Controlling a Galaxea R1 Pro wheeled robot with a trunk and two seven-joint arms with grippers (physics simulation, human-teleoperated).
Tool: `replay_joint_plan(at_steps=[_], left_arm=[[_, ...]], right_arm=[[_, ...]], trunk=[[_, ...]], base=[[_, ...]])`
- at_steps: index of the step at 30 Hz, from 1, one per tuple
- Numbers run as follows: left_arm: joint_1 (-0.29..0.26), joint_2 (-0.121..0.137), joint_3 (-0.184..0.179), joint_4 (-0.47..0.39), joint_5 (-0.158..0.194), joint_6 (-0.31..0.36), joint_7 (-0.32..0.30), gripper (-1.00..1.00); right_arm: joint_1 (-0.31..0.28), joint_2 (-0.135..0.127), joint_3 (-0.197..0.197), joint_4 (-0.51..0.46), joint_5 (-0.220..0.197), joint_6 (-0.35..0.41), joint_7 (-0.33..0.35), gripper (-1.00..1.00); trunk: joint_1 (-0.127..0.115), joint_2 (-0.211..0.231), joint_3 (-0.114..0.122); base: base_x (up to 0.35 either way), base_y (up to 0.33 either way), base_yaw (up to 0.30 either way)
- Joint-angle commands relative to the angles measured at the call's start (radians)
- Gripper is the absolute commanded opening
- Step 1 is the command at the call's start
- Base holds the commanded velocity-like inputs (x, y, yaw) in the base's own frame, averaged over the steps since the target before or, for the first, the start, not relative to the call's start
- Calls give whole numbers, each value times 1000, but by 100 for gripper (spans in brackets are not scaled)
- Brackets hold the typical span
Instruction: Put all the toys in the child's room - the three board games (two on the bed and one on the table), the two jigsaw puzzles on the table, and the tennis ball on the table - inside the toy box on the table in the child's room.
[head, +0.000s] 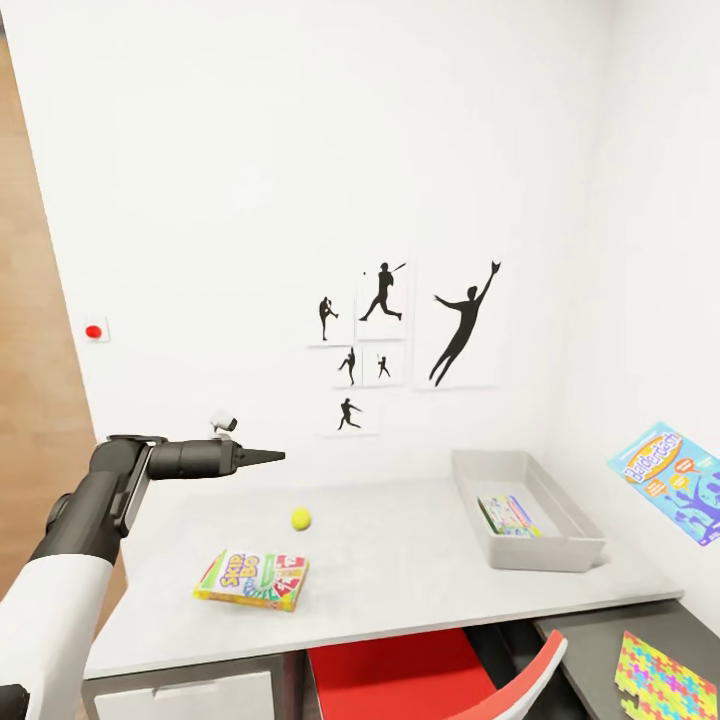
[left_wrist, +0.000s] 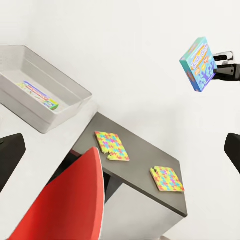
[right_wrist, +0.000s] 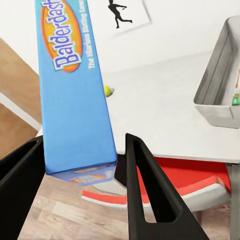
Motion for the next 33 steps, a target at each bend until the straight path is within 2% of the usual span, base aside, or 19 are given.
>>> replay_joint_plan(at_steps=[1,7,17,33], left_arm=[[0,0,2,-1,-9,11,-8,100],[0,-1,1,0,-9,12,-8,100],[0,-1,1,-1,-8,13,-8,100],[0,-2,0,-25,-8,14,-8,100]], right_arm=[[-2,0,1,1,0,5,2,-100],[-2,0,1,-1,-1,5,4,-100],[-1,-1,1,1,-1,5,3,-100],[-1,-3,1,7,0,5,3,-100]], trunk=[[1,-1,0],[1,-1,0],[1,-1,-2],[1,-1,-26]], base=[[135,0,0],[224,0,0],[97,18,0],[66,3,0]])
